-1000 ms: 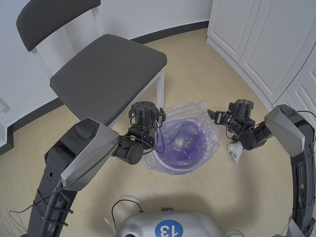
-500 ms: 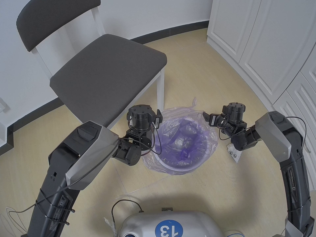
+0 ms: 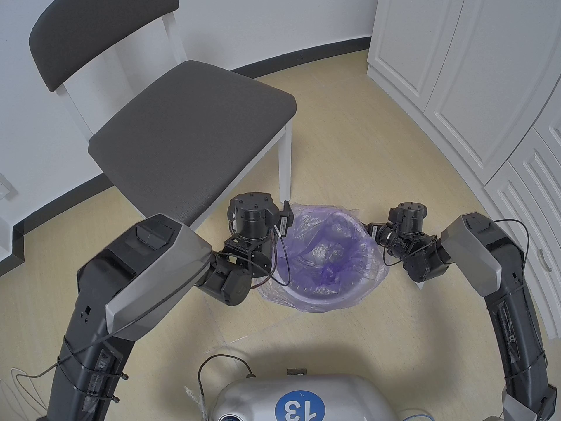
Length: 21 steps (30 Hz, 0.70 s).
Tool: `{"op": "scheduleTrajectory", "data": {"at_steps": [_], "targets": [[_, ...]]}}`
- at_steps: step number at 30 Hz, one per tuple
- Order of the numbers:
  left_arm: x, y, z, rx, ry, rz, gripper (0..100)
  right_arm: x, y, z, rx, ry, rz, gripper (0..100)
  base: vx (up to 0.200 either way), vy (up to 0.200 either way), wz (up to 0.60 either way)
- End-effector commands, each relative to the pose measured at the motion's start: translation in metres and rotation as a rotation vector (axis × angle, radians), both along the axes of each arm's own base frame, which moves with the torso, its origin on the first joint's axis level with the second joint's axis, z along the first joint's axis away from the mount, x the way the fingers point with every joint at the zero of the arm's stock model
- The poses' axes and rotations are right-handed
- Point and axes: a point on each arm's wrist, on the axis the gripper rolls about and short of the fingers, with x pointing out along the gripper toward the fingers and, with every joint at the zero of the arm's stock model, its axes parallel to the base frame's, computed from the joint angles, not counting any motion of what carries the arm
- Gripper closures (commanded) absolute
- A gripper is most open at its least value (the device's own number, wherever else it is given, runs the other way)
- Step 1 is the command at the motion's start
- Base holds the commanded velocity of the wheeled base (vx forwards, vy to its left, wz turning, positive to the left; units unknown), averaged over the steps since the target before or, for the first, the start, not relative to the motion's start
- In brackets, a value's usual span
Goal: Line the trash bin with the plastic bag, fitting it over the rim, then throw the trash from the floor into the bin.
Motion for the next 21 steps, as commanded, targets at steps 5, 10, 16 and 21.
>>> {"op": "scheduleTrajectory", "data": {"at_steps": [5,10,16,21], "targets": [[-0.016,0.018,-0.015,0.048,0.088,0.011,0,0.001,-0.004,0.001,0.012,-0.005,-0.011,0,0.000,0.000,0.00],[-0.009,0.026,-0.022,0.054,0.097,0.032,0,0.000,-0.007,0.011,0.022,-0.017,-0.019,0,0.000,0.000,0.00],[-0.004,0.033,-0.037,0.064,0.120,0.051,0,-0.002,-0.007,0.024,0.032,-0.035,-0.020,0,0.000,0.000,0.00],[0.003,0.037,-0.061,0.074,0.139,0.063,0,-0.006,-0.008,0.027,0.033,-0.024,-0.021,0,0.000,0.000,0.00]]}}
